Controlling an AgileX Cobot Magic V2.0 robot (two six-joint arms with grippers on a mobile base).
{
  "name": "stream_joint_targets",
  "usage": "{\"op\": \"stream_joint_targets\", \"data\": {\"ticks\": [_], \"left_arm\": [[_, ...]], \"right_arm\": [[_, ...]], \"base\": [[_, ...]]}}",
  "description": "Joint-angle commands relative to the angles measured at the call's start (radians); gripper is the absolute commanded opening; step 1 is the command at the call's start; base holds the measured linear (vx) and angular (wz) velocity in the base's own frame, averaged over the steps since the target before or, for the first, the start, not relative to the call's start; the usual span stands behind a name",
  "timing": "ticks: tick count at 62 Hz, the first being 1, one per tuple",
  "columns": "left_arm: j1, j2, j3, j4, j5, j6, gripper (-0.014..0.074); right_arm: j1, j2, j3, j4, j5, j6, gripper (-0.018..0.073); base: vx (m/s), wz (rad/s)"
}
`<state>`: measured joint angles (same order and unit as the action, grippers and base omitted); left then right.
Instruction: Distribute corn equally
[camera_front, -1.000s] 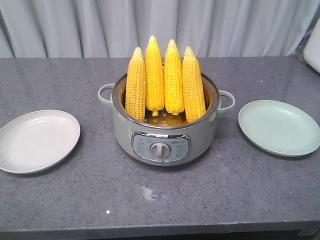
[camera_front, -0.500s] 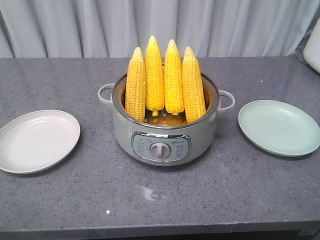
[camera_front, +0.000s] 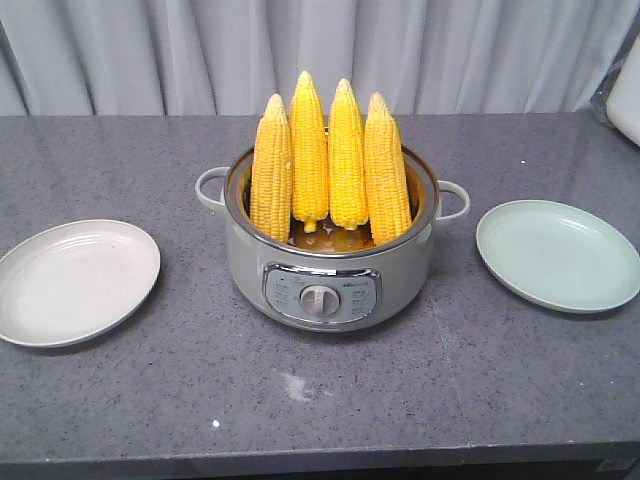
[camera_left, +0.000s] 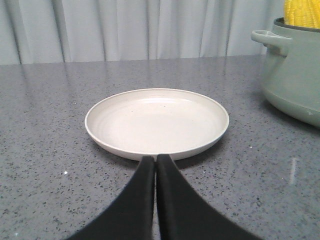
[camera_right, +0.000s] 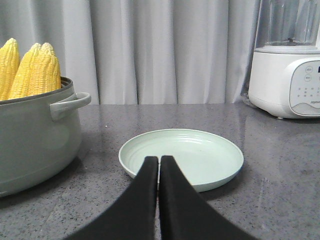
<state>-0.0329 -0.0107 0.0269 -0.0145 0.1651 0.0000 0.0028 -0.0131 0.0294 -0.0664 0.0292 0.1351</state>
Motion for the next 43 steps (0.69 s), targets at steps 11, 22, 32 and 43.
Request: {"op": "stream_joint_targets", "data": {"ticks": [11,22,32,43], "left_arm": [[0.001,-0.016,0.001,0.007,-0.07,0.01,-0.0007],[0.001,-0.016,0.001,0.006,-0.07,0.01,-0.0007],[0.001,-0.016,0.001,-0.059,-0.074,-0.042,-0.0007],[0.001,-0.016,-0.004,-0.324,-0.079,-0.26,-0.0007]], "right_arm": [[-0.004,-0.006,0.008,-0.012,-0.075,-0.008,-0.0001],[-0.004,-0.006,0.008,-0.012,-0.075,-0.008,-0.0001],[-0.004,-0.006,0.008,0.076,-0.11,0.071,-0.0001],[-0.004,-0.006,0.008,0.418,-0.12,0.385,-0.0001]], "base": [[0.0,0.0],[0.0,0.0],[0.0,0.0],[0.0,0.0]]}}
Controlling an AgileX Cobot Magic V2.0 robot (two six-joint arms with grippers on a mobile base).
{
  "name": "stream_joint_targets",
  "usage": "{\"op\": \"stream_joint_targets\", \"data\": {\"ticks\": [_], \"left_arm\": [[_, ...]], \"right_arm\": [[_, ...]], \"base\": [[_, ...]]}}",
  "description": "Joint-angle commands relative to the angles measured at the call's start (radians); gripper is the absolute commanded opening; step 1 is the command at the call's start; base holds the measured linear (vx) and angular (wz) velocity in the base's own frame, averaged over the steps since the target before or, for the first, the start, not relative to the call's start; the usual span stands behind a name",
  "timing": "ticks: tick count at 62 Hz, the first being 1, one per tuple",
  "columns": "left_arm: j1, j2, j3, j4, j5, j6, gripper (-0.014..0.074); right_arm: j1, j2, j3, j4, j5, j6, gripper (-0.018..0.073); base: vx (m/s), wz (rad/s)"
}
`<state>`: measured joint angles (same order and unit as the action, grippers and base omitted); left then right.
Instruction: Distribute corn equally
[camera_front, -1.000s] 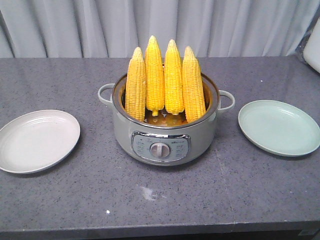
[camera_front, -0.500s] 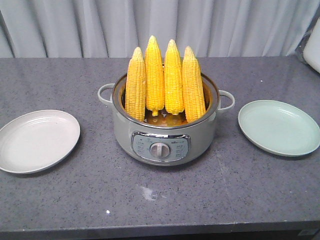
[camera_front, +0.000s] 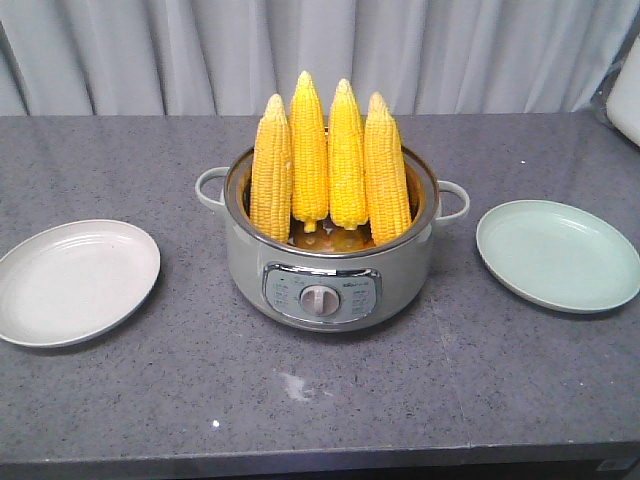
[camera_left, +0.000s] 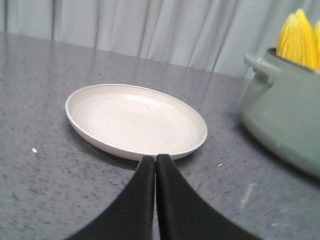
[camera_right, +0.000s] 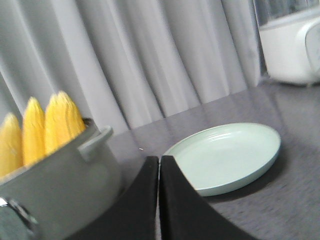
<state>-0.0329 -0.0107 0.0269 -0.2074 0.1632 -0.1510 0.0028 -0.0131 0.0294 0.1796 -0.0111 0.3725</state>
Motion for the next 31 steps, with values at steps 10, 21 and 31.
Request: {"op": "stream_joint_targets", "data": {"ticks": [10,21,31], "left_arm": [[0.001,-0.016,-0.004,-0.237,-0.078,-0.147,-0.0007],[0.001,-0.016,-0.004,-0.333,-0.193,-0.192,-0.0007],[0.001,-0.016,-0.004,-0.537,-0.248,-0.276,-0.0007]], "right_arm": [[-0.004,-0.006,0.008,0.384,-0.084,0.252,-0.0001],[-0.004,-0.006,0.008,0.416,-0.08,0.231,-0.0001],[-0.003,-0.006,0.008,0.415,-0.078,0.229,-0.0001]], "base": [[0.0,0.0],[0.0,0.0],[0.0,0.0]]}}
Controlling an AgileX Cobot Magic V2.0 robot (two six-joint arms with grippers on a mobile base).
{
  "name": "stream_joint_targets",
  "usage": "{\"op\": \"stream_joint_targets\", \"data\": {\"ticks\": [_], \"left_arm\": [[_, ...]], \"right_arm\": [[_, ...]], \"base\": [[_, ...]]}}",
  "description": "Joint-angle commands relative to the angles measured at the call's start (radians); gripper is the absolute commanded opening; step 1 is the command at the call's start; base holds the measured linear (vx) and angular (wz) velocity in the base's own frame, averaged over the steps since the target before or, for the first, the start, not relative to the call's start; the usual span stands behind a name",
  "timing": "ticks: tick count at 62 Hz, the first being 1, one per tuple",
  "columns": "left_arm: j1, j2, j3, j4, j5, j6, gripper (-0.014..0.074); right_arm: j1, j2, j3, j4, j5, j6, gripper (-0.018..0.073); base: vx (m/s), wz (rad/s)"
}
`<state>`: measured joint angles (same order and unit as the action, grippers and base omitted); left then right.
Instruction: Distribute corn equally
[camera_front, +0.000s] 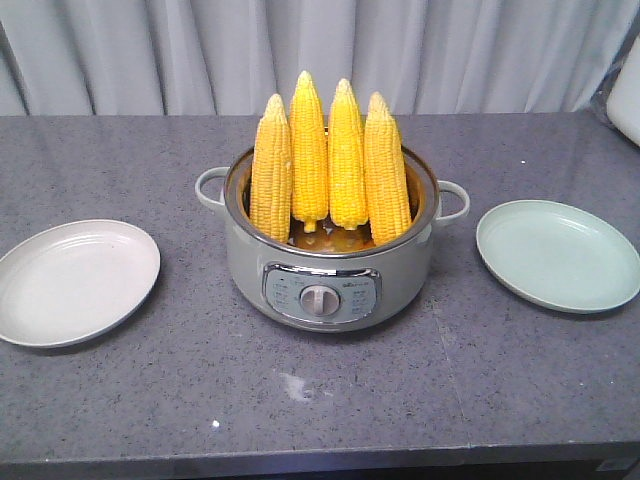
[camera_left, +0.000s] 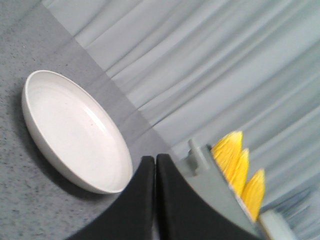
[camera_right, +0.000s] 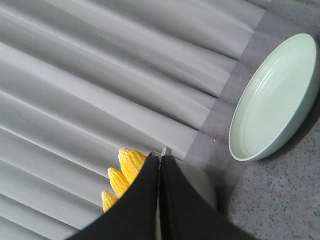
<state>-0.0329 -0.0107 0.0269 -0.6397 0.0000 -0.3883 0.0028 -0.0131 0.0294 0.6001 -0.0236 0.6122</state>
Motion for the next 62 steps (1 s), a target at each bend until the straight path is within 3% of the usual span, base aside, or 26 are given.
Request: {"op": "stream_joint_targets", "data": {"ticks": [1,14,23,30,33,42,50,57,62], "left_arm": [[0.001,-0.016,-0.004,-0.119,-0.085,-0.039,-0.0007],[-0.002,-0.016,-0.021,-0.344,-0.086,-0.036,-0.0007],[-0.002,-0.016,-0.105,-0.303,-0.035,0.02,-0.0007],[-0.002,-0.015,-0.224,-0.219,0.074,0.166,-0.0007],[-0.002,-0.013,-0.275,-0.201,0.117,0.242,-0.0007],[-0.002,0.039,-0.41,-0.212,0.214,0.49,-0.0004],[-0.002,0.142,-0.524,-0.214,0.318,0.671,0.0017],[-0.002,0.24,-0.599,-0.214,0.375,0.756,0.0073],[-0.002,0.317,-0.644,-0.214,0.396,0.782,0.0151]], "right_arm": [[-0.003,-0.006,0.008,-0.006,-0.064,-0.012,-0.0001],[-0.002,-0.006,-0.015,-0.046,-0.043,-0.021,-0.0001],[-0.002,-0.003,-0.149,-0.157,0.101,-0.095,-0.0001],[-0.002,0.018,-0.285,-0.208,0.248,-0.241,-0.0001],[-0.002,0.039,-0.35,-0.214,0.308,-0.358,-0.0001],[-0.002,0.141,-0.531,-0.181,0.453,-0.647,0.0006],[-0.002,0.25,-0.638,-0.177,0.524,-0.82,0.0039],[-0.002,0.339,-0.696,-0.177,0.539,-0.938,0.0127],[-0.003,0.404,-0.728,-0.178,0.539,-1.007,0.0248]], "base": [[0.0,0.0],[0.0,0.0],[0.0,0.0],[0.0,0.0],[0.0,0.0],[0.0,0.0],[0.0,0.0],[0.0,0.0],[0.0,0.0]]}}
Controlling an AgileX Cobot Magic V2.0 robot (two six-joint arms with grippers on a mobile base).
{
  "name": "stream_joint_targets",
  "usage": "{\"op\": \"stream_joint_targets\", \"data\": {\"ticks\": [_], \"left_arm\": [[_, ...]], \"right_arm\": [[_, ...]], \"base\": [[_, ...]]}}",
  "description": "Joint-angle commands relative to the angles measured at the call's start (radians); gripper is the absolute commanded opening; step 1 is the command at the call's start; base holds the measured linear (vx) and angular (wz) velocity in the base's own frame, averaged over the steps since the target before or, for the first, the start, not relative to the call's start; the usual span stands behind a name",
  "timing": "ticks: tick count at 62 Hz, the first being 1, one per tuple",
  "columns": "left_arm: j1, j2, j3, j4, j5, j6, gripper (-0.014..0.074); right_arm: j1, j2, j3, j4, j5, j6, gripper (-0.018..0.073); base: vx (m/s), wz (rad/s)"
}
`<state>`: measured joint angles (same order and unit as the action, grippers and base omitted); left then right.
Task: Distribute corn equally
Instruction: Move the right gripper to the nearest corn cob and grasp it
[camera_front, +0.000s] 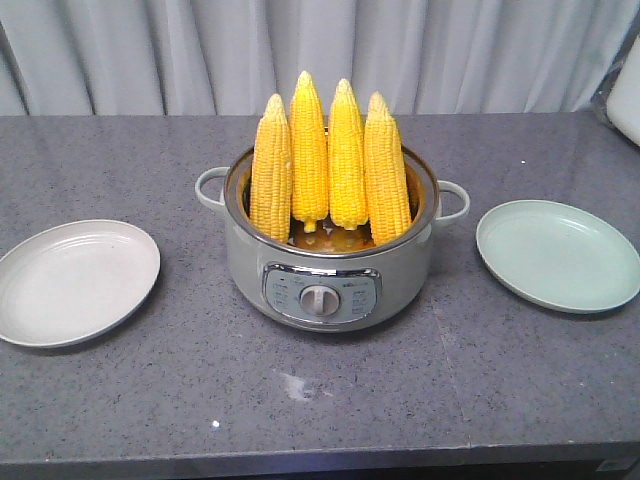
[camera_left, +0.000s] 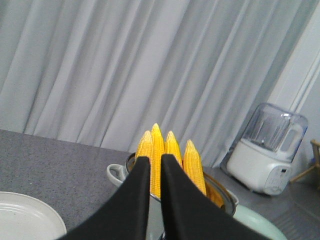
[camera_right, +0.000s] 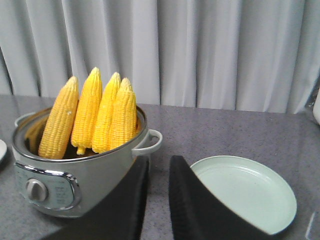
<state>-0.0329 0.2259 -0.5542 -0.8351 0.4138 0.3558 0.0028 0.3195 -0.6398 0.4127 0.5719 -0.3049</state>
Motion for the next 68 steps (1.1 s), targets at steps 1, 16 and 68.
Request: {"op": "stream_joint_targets", "data": {"ticks": [1,16,68], "left_arm": [[-0.002,0.091,-0.068,-0.018,-0.016,0.038,0.0167],[-0.002,0.253,-0.14,-0.018,-0.006,0.038,0.0489],[-0.002,0.288,-0.147,-0.018,0.0,0.038,0.0537]], "right_arm": [[-0.003,0.082,-0.061,0.009,-0.058,-0.097,0.0269],[-0.003,0.217,-0.067,-0.029,-0.135,-0.126,0.0622],[0.018,1.287,-1.116,0.587,0.309,-0.571,0.0605]], "base": [[0.0,0.0],[0.0,0.0],[0.0,0.0]]}}
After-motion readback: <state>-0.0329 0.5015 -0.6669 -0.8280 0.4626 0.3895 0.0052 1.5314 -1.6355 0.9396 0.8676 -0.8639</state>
